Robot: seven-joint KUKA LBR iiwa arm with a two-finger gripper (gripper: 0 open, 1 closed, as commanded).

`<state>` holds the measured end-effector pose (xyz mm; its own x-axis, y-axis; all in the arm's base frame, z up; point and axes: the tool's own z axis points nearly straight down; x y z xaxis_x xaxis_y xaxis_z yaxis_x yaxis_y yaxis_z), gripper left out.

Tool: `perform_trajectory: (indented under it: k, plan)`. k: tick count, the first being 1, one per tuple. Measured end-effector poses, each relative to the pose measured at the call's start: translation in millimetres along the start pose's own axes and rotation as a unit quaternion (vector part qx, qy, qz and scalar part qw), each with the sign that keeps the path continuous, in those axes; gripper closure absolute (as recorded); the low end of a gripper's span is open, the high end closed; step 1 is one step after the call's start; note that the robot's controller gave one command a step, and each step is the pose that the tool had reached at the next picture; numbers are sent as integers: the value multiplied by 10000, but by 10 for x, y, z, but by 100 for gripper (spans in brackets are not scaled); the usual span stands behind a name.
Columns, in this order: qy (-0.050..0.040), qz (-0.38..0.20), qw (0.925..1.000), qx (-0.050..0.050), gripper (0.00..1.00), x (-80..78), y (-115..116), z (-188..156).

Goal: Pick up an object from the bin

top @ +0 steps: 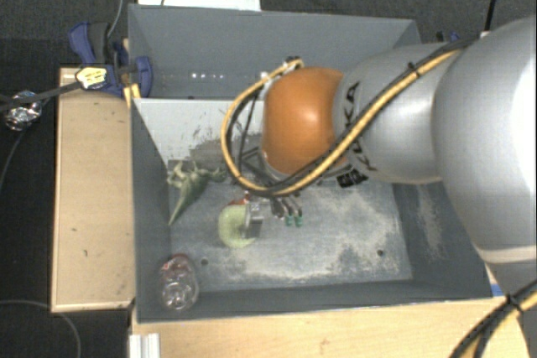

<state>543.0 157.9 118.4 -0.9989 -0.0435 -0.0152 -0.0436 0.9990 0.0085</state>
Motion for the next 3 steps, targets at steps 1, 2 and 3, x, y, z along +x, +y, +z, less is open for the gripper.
perform_trajectory:
  k: [1,2,3]
  plan:
    - [-3,4,10000,0,100,-1,0,-30]
    - [-1,12,10000,-2,100,0,0,-58]
    - [7,16,10000,0,100,4,-1,-119]
